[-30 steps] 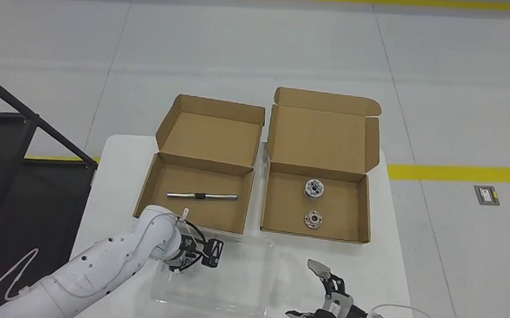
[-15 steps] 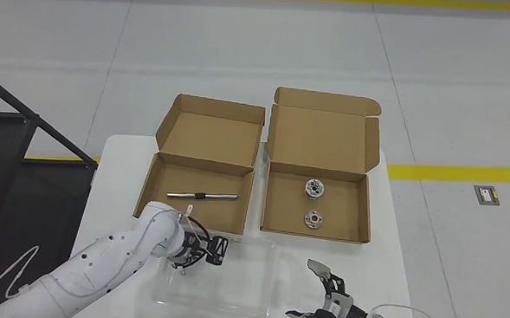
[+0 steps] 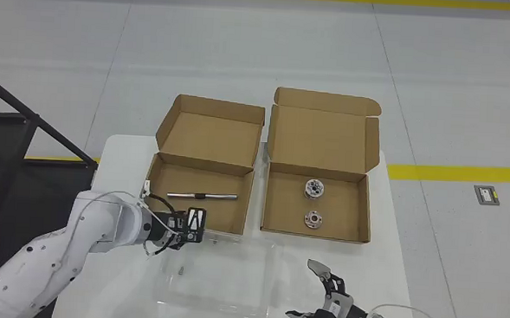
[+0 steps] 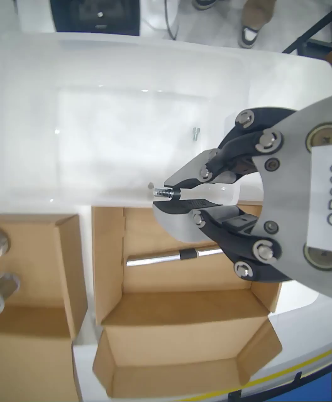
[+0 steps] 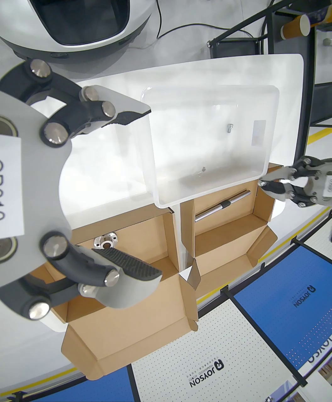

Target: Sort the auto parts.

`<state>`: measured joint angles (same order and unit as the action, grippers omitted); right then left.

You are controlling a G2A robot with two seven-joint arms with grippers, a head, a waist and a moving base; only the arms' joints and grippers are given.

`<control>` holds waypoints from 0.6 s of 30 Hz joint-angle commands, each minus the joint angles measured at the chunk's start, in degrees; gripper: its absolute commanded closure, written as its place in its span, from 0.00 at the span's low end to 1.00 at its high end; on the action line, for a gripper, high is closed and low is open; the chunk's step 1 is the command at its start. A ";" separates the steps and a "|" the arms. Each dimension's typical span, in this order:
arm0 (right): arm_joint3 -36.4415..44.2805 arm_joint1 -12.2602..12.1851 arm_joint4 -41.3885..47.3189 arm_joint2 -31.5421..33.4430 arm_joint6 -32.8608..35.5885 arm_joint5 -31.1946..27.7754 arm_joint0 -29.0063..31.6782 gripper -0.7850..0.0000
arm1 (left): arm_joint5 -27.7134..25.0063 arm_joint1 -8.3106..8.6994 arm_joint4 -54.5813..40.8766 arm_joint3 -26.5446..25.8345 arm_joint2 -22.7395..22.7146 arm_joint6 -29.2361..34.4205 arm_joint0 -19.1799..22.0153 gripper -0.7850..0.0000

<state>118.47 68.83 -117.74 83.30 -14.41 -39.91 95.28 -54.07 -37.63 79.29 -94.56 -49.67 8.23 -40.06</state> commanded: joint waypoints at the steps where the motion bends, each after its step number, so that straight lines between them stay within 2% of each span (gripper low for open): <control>1: 0.00 0.00 0.00 0.00 0.00 -0.01 0.00 0.00 | 3.50 1.05 3.61 -0.10 -3.10 -7.90 -3.16 1.00; 6: 0.00 0.00 0.00 0.00 0.00 -0.01 0.00 0.00 | 8.94 2.72 7.84 0.96 -8.21 -23.14 -8.71 1.00; 9: 0.00 0.00 0.00 0.00 0.00 -0.01 0.00 0.00 | 10.75 3.26 9.83 2.38 -10.01 -28.55 -10.95 1.00; 12: 0.00 0.00 0.00 0.00 0.00 -0.01 0.00 0.00 | 11.64 3.32 10.82 3.54 -10.69 -29.64 -11.91 1.00; 15: 0.00 0.00 0.00 0.00 0.00 -0.01 0.00 0.00 | 11.27 2.81 10.46 4.80 -9.98 -27.66 -11.50 1.00; 18: 0.00 0.00 0.00 0.00 0.00 -0.01 0.00 0.00 | 11.91 1.46 11.02 6.55 -7.32 -21.23 -9.25 1.00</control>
<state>118.47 68.83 -117.74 83.30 -14.41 -39.91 95.28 -42.22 -35.58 90.66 -88.43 -58.25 -16.28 -50.20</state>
